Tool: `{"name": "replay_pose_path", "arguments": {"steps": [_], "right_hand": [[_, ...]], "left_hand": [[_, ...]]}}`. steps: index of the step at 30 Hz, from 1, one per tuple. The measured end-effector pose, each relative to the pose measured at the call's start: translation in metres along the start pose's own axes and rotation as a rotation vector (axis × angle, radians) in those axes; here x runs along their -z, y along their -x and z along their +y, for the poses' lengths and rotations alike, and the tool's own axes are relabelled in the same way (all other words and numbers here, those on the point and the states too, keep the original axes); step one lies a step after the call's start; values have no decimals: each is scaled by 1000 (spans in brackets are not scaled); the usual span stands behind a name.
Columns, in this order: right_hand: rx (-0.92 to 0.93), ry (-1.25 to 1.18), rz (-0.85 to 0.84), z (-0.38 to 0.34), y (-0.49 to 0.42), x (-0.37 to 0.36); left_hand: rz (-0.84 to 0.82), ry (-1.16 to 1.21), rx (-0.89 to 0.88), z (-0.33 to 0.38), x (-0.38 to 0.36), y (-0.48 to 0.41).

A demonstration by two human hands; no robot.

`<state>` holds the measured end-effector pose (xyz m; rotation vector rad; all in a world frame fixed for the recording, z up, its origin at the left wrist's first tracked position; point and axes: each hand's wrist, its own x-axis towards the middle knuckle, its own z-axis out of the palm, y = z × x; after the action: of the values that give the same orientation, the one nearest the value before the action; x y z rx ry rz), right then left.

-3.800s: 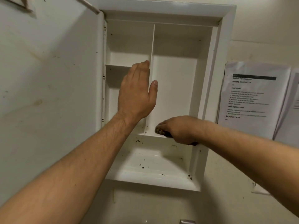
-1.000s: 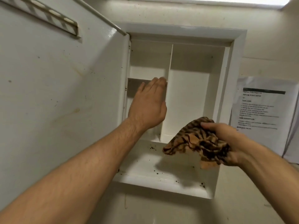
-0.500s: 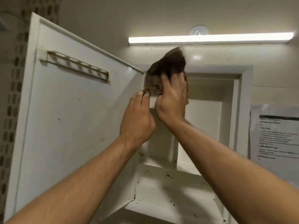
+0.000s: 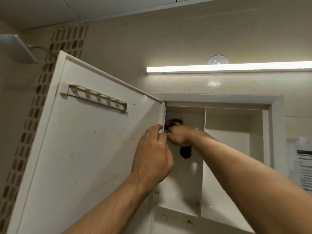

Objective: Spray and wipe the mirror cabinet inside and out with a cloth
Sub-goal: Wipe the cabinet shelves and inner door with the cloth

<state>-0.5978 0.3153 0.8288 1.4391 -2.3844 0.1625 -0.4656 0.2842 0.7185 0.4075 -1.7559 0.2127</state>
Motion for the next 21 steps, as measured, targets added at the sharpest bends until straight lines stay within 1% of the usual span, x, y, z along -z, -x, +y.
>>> {"name": "replay_pose_path", "arguments": {"steps": [2, 4, 6, 7, 8, 10, 11, 12, 13, 14, 16, 18, 19, 21], "right_hand": [[12, 63, -8, 6, 2, 10], [38, 268, 108, 6, 3, 9], [14, 334, 224, 0, 3, -1], [28, 317, 212, -3, 2, -2], [64, 283, 153, -3, 2, -1], [118, 134, 18, 3, 7, 9], [131, 43, -29, 6, 12, 15], [153, 15, -46, 7, 18, 18], [174, 56, -31, 8, 20, 19], [174, 194, 9, 9, 22, 20], [111, 518, 111, 12, 21, 20], [-32, 694, 140, 6, 26, 22], [-85, 717, 124, 0, 27, 25], [-176, 627, -5, -13, 30, 29]], "left_hand": [[1, -10, -19, 0, -1, 1], [-22, -14, -13, -1, -3, 1], [-23, -17, -3, 1, -6, 2], [-15, -12, -4, 2, -7, 2], [-1, -1, -9, 5, -7, 3], [21, 29, -23, 7, -9, 3], [21, 48, -19, 7, -10, 2], [20, 60, -11, 7, -12, 2], [18, 67, -4, 7, -15, 2], [15, 66, 2, 8, -17, 3], [-10, 42, -12, 9, -20, 7], [-36, 21, -17, 7, -24, 10], [-41, 14, -8, 6, -25, 10], [-36, 6, 7, 5, -24, 10]]}}
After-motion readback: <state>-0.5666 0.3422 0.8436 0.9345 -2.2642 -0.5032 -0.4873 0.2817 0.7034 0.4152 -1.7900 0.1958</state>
